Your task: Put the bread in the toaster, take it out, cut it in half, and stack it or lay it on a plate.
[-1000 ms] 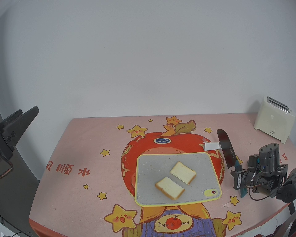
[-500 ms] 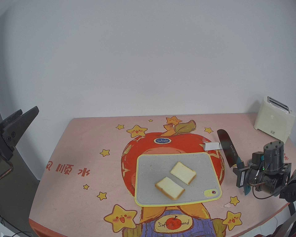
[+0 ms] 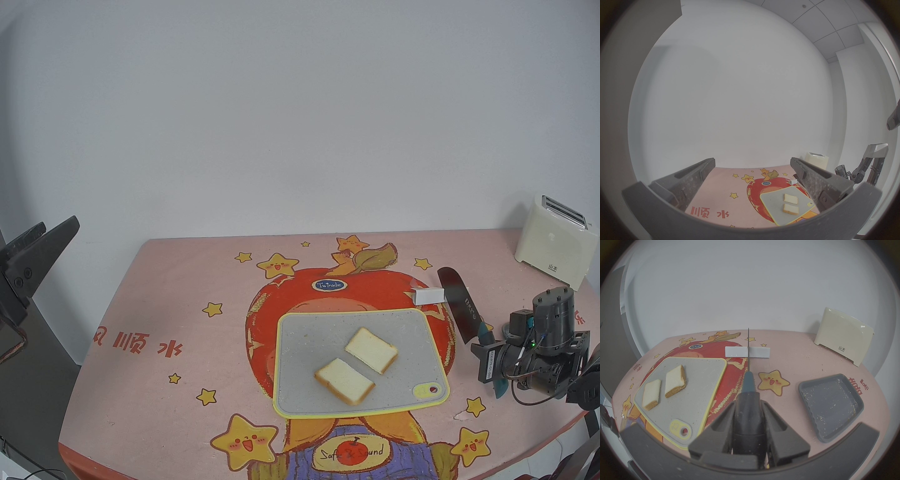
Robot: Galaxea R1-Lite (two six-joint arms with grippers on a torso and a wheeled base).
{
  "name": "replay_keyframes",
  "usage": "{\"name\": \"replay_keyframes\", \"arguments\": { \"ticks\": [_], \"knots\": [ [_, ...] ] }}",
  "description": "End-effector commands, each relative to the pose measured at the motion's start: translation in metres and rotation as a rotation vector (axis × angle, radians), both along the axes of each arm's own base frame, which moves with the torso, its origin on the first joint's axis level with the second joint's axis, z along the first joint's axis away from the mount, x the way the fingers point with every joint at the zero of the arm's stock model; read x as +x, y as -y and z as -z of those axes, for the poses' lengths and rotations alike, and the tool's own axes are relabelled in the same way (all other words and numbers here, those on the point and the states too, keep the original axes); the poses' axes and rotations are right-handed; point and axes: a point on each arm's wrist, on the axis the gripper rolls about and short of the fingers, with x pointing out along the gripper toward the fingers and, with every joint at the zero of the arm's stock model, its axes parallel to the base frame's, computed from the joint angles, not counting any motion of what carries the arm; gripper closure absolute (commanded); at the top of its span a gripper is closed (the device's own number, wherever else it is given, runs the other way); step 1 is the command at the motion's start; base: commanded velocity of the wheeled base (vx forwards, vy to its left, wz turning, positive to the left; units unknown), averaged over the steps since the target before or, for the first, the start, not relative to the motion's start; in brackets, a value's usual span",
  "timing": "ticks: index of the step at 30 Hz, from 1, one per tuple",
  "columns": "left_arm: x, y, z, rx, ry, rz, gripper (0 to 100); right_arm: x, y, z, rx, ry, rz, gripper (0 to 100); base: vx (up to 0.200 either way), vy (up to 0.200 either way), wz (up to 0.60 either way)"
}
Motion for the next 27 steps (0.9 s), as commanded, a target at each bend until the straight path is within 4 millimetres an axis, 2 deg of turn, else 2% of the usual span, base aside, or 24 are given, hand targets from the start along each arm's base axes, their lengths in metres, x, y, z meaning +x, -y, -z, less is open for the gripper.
{"name": "replay_keyframes", "arguments": {
  "ticks": [1,24,25,27],
  "knots": [
    [0.0004,0.0002,0.0002,0.0,-0.001,0.0,0,-0.0002,-0.0001,-0.0003,0.001,0.001,-0.001,100,0.0,0.0,0.0],
    [0.0004,0.0001,-0.0002,0.0,0.0,0.0,0,-0.0003,0.0,-0.0002,-0.002,0.0,-0.001,100,0.0,0.0,0.0],
    [0.0004,0.0001,-0.0002,0.0,0.0,0.0,0,-0.0002,-0.0001,-0.0003,-0.001,0.001,-0.002,0,0.0,0.0,0.0],
    [0.0004,0.0002,0.0002,0.0,-0.001,0.0,0,-0.0004,0.0,-0.001,0.002,0.005,-0.001,0,0.0,0.0,0.0]
  ]
}}
